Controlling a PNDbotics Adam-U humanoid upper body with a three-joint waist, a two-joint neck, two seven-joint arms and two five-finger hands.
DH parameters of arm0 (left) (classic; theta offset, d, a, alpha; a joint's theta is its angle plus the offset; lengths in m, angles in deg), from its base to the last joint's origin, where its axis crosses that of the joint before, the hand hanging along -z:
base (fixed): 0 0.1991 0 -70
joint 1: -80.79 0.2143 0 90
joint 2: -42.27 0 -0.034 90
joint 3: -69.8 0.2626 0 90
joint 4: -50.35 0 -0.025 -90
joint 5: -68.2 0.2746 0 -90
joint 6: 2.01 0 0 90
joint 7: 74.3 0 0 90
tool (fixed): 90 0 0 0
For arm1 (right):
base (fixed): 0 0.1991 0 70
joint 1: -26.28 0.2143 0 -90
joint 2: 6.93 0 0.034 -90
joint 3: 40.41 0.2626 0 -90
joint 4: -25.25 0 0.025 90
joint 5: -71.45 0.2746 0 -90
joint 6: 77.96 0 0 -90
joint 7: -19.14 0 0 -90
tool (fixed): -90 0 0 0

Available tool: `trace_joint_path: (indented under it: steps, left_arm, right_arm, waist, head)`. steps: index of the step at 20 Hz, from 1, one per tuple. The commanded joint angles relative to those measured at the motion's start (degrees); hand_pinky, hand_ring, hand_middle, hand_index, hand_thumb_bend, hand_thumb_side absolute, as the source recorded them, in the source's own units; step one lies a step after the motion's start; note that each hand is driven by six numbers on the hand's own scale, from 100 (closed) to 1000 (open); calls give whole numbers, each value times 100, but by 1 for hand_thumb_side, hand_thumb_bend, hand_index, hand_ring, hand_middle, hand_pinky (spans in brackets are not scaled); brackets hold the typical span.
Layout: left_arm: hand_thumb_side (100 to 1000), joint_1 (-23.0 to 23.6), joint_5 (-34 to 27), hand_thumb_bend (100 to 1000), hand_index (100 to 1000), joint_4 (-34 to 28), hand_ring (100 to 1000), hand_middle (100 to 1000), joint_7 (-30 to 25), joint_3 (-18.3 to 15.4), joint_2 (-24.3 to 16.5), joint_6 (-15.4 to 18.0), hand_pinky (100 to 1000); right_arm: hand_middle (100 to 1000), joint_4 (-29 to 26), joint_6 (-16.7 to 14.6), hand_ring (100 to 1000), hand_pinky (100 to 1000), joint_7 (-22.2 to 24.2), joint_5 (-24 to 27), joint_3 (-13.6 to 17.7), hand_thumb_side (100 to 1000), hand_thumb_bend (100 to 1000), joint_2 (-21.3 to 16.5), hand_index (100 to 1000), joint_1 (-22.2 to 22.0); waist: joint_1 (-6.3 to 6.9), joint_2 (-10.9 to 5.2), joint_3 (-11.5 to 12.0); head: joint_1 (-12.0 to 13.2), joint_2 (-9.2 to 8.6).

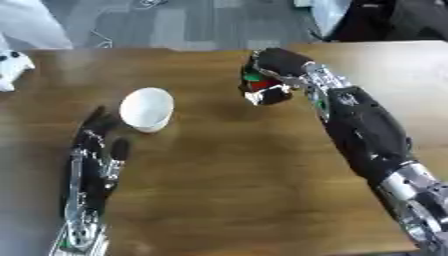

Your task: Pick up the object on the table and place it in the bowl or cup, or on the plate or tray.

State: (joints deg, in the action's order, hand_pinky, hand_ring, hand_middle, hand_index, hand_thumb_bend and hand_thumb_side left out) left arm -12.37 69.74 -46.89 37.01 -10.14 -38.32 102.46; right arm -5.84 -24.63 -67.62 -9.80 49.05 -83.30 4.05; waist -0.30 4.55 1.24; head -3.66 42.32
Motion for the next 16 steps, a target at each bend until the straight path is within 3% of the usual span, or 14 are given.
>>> trace_joint_path:
  steps: [1,8,16]
  left_arm:
    - [668,-15,-1,688,797,-122,840,908,-18,4,-111,5,1000]
    - [668,-39,-50,689,797,-126,839,907,-96,85,-150,0,1000]
    - [668,-139,-102,690,796,-139,839,906,-181,170,-155,-1,1000]
  right_arm:
    - [130,101,-71,125,409,1,7,-68,478,193,113,581,373]
    - [138,247,-70,114,412,-212,-185,-117,506,205,539,572,782]
    - [144,192,3,114,403,-449,-452,-100,518,228,967,564,826]
  waist:
    - [-13,-112,37]
    - [-76,-167,254]
    - [-110,-134,543]
  head:
    - [105,-137]
    - [230,-371]
    - [348,-620]
